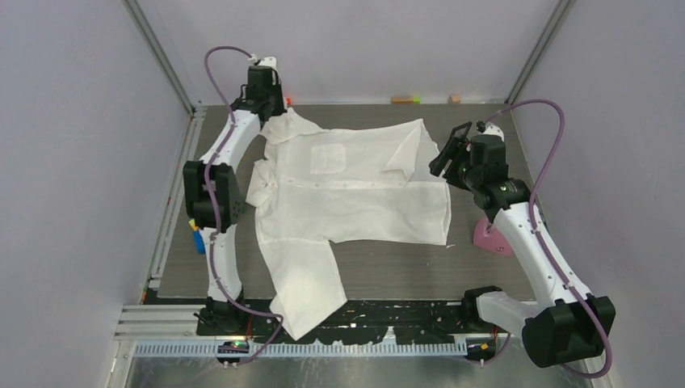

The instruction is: Pin the brooch onto the clothing

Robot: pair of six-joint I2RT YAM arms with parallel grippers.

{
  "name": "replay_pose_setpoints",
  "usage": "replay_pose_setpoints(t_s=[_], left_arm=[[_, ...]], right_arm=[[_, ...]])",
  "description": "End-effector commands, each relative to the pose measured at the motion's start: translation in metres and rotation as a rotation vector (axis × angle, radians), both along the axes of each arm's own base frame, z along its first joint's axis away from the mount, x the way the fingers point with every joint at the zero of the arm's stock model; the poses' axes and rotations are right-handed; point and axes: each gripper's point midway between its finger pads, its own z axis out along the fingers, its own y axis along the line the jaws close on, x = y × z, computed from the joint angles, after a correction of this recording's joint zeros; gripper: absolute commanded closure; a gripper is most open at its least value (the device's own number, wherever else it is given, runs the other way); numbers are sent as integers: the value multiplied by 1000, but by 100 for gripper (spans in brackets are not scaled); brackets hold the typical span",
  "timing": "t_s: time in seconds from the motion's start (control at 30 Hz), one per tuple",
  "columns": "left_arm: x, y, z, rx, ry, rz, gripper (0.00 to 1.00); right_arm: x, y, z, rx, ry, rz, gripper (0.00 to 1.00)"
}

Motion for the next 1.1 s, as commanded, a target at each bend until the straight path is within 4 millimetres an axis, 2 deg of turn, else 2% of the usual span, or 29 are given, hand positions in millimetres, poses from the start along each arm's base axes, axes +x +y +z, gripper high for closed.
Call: replay_pose_setpoints(t_s=[0.0, 0.17, 0.33, 0.43, 0.57, 0.63, 0.73, 0.77, 0.8, 0.9, 0.93, 1.0, 1.07], left_arm=[[35, -50, 16, -67, -67, -109, 100], [67, -111, 35, -237, -136, -206, 100], [79, -172, 54, -435, -237, -310, 100], [77, -213, 66, -575, -308, -410, 100], [66, -268, 79, -687, -382, -522, 100], [57, -297, 79, -713, -415, -572, 100], [44, -330, 59, -709, -400, -620, 100], [42, -336, 49, -702, -384, -625, 95], [40, -340, 40, -699, -366, -627, 85], [36, -340, 22, -697, -313, -627, 34], [33, -339, 24, -687, -300, -637, 19], [25, -336, 25, -655, -262, -661, 8], [13, -329, 35, -620, -234, -683, 4]], right_arm=[[13, -9, 8, -24, -38, -60, 28], [22, -11, 3, -22, -34, -87, 28], [29, -14, -3, -34, -24, -110, 28], [34, -20, -7, -55, -27, -140, 28], [40, -18, -14, -45, -19, -146, 28], [41, -16, -17, -31, -17, -144, 28], [42, -15, -19, -23, -13, -142, 28], [42, -15, -19, -23, -13, -142, 28], [41, -15, -20, -26, -12, -142, 27], [39, -18, -20, -44, -10, -141, 25], [38, -18, -20, -50, -7, -141, 24], [37, -19, -20, -56, -3, -139, 22], [35, -19, -21, -61, 2, -132, 19]])
